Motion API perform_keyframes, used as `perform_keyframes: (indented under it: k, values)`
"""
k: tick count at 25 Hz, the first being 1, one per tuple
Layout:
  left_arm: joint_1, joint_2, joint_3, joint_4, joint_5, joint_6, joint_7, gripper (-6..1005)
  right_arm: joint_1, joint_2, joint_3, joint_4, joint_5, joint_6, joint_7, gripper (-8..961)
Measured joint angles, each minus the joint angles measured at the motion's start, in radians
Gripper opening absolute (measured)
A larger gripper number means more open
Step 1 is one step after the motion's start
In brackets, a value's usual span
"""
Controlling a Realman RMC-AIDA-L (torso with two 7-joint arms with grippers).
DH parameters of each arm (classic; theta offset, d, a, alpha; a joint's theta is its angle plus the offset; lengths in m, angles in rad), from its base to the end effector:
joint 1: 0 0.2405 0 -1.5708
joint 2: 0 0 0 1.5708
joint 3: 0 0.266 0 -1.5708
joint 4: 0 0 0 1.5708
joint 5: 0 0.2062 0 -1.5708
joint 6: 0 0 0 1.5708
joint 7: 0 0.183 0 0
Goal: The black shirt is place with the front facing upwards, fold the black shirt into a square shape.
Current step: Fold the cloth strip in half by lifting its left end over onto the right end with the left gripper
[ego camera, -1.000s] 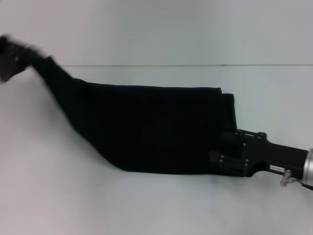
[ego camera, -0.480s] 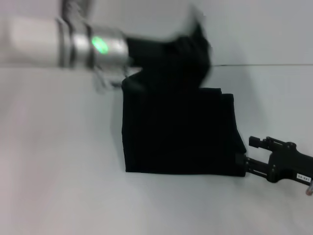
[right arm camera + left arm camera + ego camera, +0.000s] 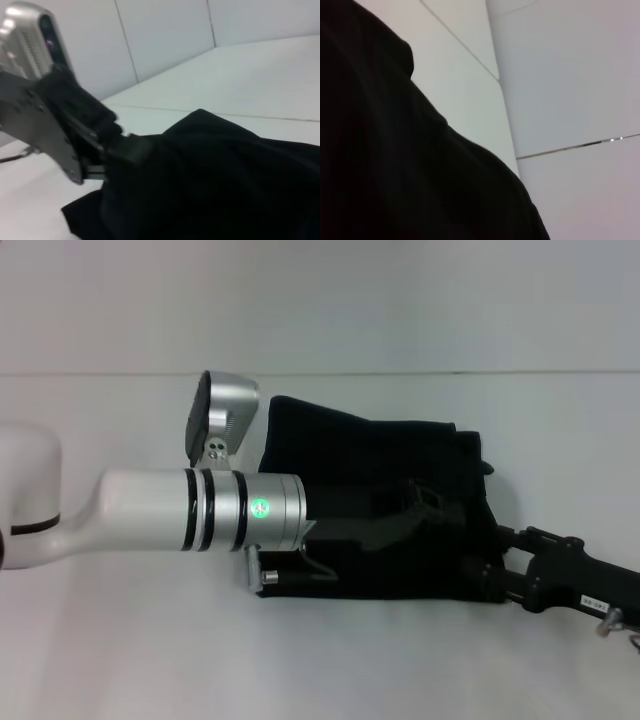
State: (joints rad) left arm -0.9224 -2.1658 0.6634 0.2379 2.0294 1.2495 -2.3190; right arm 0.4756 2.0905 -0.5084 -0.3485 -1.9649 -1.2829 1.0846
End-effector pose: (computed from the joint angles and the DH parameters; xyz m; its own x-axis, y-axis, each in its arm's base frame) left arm -0.1430 0.3791 -0.1501 0.0831 0.9629 0.2568 0.8972 -0.1845 0.4013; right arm 0.3147 0.3348 -0.0732 0.7185 -0.3940 -0.5732 -0.6358 -0.7062 -0.3116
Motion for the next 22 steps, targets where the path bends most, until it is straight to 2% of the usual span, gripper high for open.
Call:
perform_keyframes:
  k: [7,14,22]
  values:
    - [0.005,0.0,0.008,0.035,-0.009,0.025,0.005,66,0.1,0.005,0.003,0.063,0.021,0.149,-0.001,719]
    - [0.004,-0.002,0.008,0.038,-0.009,0.028,0.021,78,0.208,0.007,0.005,0.091,0.152,0.322,-0.008,719]
    - [-0.004,-0.008,0.004,0.007,-0.022,-0.052,0.087,92,0.289,0.006,0.0,0.09,0.247,0.438,-0.013,719]
